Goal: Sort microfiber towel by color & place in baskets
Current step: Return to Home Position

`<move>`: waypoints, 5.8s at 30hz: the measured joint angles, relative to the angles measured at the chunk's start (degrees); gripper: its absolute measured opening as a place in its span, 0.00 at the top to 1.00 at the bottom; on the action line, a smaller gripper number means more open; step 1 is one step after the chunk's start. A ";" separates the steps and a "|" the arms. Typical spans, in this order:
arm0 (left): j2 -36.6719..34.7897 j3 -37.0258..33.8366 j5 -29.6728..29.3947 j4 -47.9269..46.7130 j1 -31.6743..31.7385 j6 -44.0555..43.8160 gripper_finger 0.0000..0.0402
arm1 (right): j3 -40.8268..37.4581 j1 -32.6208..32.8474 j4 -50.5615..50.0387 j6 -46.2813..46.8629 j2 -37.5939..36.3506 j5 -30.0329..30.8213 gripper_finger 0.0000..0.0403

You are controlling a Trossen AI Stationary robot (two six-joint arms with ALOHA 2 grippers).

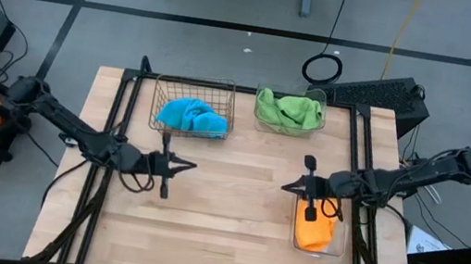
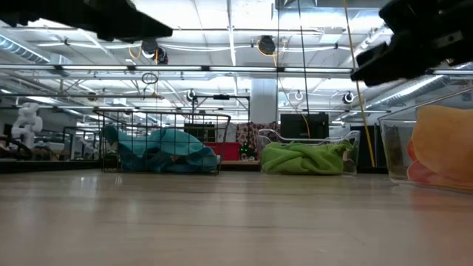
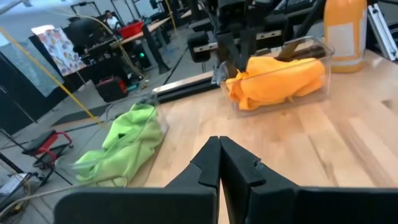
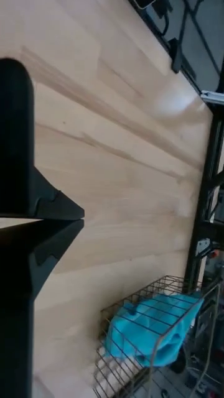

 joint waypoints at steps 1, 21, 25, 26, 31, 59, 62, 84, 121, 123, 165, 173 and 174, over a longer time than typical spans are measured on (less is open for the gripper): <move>-0.56 -0.69 0.04 0.07 0.17 -0.05 0.98 | -1.04 0.00 1.05 0.53 -0.32 -0.01 1.00; -13.76 -12.59 -0.58 1.80 0.45 -4.55 0.99 | -13.19 0.11 15.63 1.34 -7.68 0.50 1.00; -16.28 -14.60 -2.13 1.60 0.45 -5.93 0.99 | -13.19 0.12 15.12 0.41 -9.34 0.52 1.00; -16.92 -15.01 -2.19 1.68 0.45 -6.03 0.99 | -13.19 0.13 15.07 0.41 -9.71 0.52 1.00; -21.10 -17.43 -2.26 1.74 0.45 -6.66 0.99 | -15.19 0.15 15.65 0.43 -11.63 0.43 1.00; -31.66 -23.89 3.18 0.75 1.54 -4.21 0.99 | -17.94 0.15 16.67 1.75 -14.89 0.26 1.00; -31.79 -23.91 2.94 -0.58 4.60 -5.45 0.99 | -17.94 0.15 16.78 1.45 -14.89 0.26 1.00; -35.85 -23.95 17.91 -1.05 16.14 -8.95 0.99 | -17.89 0.15 16.80 0.81 -14.89 0.28 1.00; -58.39 -22.77 18.46 -20.48 16.14 -10.07 0.99 | -17.85 0.11 6.24 -1.05 -32.14 1.79 1.00; -58.39 -22.76 18.46 -20.92 16.14 -10.45 0.99 | -17.85 0.15 4.91 -1.13 -34.22 1.78 1.00; -58.38 -22.53 18.40 -24.50 16.14 -11.60 0.99 | -17.85 -6.54 -7.20 -10.84 -48.42 -11.76 1.00; -58.39 -22.49 18.36 -24.30 16.14 -11.85 0.99 | -17.85 -10.97 -7.20 -11.58 -48.42 -11.57 1.00; -58.39 -22.49 18.34 -24.30 16.14 -11.91 0.99 | -17.85 -11.49 -7.20 -11.12 -48.42 -11.57 1.00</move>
